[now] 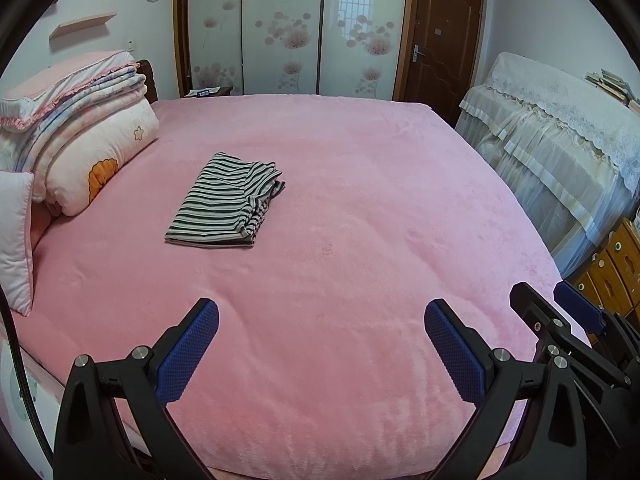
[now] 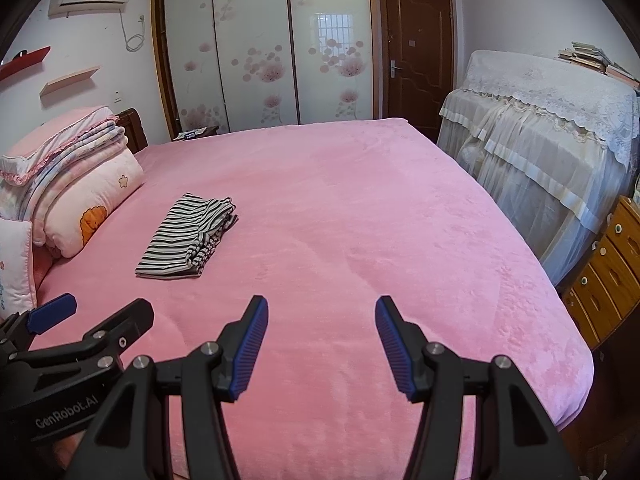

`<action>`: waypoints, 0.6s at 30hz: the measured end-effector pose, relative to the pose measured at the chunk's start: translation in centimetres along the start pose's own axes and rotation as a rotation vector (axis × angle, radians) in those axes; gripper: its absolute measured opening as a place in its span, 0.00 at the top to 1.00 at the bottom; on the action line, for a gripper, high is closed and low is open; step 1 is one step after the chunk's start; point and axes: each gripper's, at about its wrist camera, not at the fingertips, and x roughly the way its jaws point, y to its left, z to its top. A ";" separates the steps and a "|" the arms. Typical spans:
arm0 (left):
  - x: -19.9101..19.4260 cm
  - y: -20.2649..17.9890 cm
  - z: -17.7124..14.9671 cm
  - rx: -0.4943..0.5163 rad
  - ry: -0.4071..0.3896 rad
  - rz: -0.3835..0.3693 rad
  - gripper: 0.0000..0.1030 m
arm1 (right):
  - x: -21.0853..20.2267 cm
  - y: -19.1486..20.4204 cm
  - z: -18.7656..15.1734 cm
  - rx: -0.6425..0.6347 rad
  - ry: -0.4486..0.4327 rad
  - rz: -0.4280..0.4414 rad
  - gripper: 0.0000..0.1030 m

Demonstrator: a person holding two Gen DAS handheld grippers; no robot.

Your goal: Fold small clothes

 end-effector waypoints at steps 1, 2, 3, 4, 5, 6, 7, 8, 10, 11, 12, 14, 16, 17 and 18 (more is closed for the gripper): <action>0.0 0.0 0.0 0.000 0.000 0.000 0.01 | 0.0 0.0 -0.1 0.001 -0.001 0.000 0.45; 0.0 -0.1 0.0 0.001 0.001 0.001 0.01 | 0.0 0.0 -0.1 0.001 0.000 0.000 0.45; -0.1 -0.2 -0.1 0.004 0.002 0.003 0.01 | 0.0 0.0 -0.1 0.002 0.000 -0.001 0.45; -0.2 -0.2 -0.1 0.008 0.000 0.005 0.01 | 0.0 -0.1 -0.1 0.002 -0.001 -0.003 0.45; -0.3 -0.3 -0.1 0.012 -0.002 0.008 0.01 | -0.1 -0.2 -0.2 0.002 -0.003 -0.005 0.45; -0.4 -0.4 -0.2 0.017 -0.004 0.011 0.01 | -0.2 0.0 -0.2 0.003 -0.005 -0.008 0.45; -0.5 -0.5 -0.2 0.021 -0.005 0.014 0.01 | -0.2 -0.1 -0.2 0.004 -0.006 -0.009 0.45; -0.6 -0.7 -0.2 0.023 -0.006 0.015 0.01 | -0.3 -0.2 -0.3 0.005 -0.005 -0.010 0.45; -0.7 -0.9 -0.3 0.030 -0.005 0.017 0.01 | -0.3 -0.4 -0.4 0.008 -0.006 -0.012 0.45; -0.8 -1.0 -0.3 0.032 -0.006 0.018 0.01 | -0.3 -0.4 -0.3 0.010 -0.005 -0.014 0.45; -0.9 -1.1 -0.4 0.034 -0.007 0.019 0.01 | -0.3 -0.5 -0.4 0.011 -0.005 -0.015 0.45; -0.9 -1.3 -0.3 0.038 -0.007 0.022 0.01 | -0.4 -0.6 -0.4 0.013 -0.007 -0.018 0.45; -1.0 -1.3 -0.4 0.038 -0.007 0.022 0.01 | -0.5 -0.8 -0.5 0.013 -0.010 -0.022 0.45; -1.0 -1.3 -0.4 0.039 -0.006 0.022 0.01 | -0.6 -0.8 -0.6 0.012 -0.010 -0.022 0.45; -1.0 -1.3 -0.4 0.039 -0.006 0.022 0.01 | -0.6 -0.6 -0.6 0.012 -0.011 -0.025 0.45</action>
